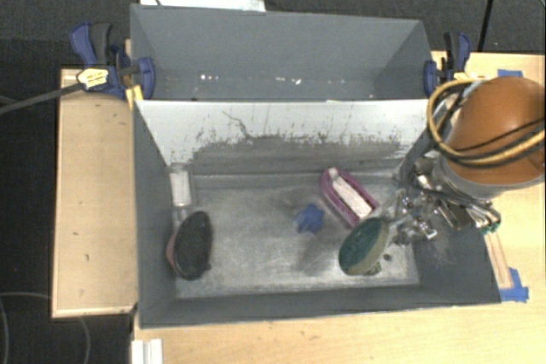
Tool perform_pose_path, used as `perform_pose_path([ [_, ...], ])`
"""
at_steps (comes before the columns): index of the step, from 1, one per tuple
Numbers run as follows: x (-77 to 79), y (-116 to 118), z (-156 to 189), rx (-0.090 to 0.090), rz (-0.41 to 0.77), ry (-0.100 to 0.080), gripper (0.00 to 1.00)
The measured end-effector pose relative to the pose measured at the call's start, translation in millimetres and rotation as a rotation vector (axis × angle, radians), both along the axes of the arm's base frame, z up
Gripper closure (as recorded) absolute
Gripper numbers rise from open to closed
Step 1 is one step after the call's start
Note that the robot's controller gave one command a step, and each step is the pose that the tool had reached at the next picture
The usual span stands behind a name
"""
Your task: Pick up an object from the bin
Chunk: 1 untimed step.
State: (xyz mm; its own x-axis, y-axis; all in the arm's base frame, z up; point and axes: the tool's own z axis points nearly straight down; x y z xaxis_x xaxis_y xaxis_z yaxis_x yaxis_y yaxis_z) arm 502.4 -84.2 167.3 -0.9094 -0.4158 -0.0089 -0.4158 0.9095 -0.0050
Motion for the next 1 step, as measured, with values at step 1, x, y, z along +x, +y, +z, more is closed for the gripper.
perform_pose_path([
  [1, 1.7, -1.3, 86.8, -0.001, -0.021, -0.001, 1.00],
])
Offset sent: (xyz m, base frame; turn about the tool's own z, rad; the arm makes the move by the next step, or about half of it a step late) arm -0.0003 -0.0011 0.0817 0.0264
